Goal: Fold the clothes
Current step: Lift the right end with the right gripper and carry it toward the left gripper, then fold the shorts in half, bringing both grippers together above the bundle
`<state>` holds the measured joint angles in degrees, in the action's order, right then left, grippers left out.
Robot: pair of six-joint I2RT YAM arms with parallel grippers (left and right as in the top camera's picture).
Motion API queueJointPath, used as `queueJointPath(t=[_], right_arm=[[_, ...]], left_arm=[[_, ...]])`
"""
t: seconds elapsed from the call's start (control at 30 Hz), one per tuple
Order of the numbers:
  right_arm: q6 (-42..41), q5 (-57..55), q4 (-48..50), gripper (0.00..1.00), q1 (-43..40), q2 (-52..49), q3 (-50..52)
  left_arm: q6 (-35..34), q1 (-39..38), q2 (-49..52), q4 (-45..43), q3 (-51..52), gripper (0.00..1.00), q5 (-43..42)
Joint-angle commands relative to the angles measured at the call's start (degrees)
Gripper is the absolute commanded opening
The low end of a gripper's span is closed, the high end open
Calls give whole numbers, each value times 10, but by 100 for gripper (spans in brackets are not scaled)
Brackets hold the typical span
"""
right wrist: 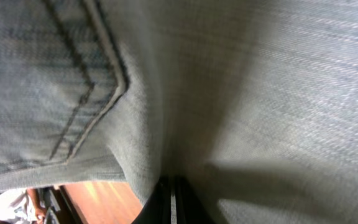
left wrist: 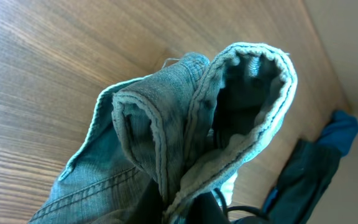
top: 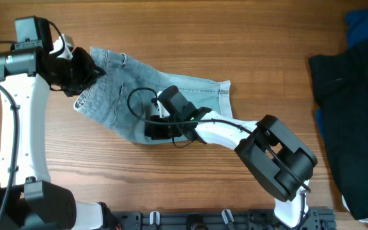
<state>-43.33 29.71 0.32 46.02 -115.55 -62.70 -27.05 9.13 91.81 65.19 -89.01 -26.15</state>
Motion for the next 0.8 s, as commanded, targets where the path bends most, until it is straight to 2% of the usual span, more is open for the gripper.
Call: queueJointPath(t=[0.0,0.23,0.43,0.6,0.77], right_arm=[[-16,2,-14,5,-5,-4,4],[74,-11,-143,9,-89,100,4],[143,-139,-346,6,-214,225,4],[190,-159,-433,5,-264,223,5],[204,-191,-462,6,-266,197,6]], left_arm=[[-18,0,-13,0,-33,4,-34],[-18,-12,-11,0,-33,4,-34],[-20,-57,-10,-18,-33,4,-25],[-46,-106,-10,-33,-33,4,2],[-80,-163,-8,-54,-32,4,21]])
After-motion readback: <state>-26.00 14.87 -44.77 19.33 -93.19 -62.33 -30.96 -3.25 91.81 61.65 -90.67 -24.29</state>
